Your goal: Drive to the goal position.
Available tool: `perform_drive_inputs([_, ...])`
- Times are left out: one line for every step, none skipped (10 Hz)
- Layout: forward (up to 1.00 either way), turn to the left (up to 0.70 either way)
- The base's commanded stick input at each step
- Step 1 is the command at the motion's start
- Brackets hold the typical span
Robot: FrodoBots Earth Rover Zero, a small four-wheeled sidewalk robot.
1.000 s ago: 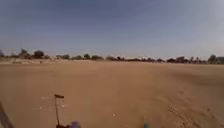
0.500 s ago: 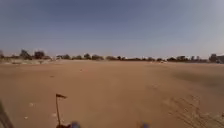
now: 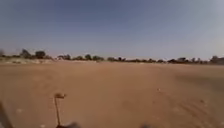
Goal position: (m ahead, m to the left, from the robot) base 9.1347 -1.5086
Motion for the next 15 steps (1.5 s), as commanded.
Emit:
perform_drive_inputs([0.50, 0.00])
perform_drive_inputs([0.50, 0.00])
perform_drive_inputs([0.50, 0.00])
perform_drive_inputs([0.50, 0.00])
perform_drive_inputs([0.50, 0.00])
perform_drive_inputs([0.50, 0.00])
perform_drive_inputs([0.50, 0.00])
perform_drive_inputs([0.50, 0.00])
perform_drive_inputs([0.50, 0.00])
perform_drive_inputs([0.50, 0.00])
perform_drive_inputs([0.50, 0.00])
perform_drive_inputs([0.50, 0.00])
perform_drive_inputs([0.50, 0.00])
perform_drive_inputs([0.50, 0.00])
perform_drive_inputs([0.50, 0.00])
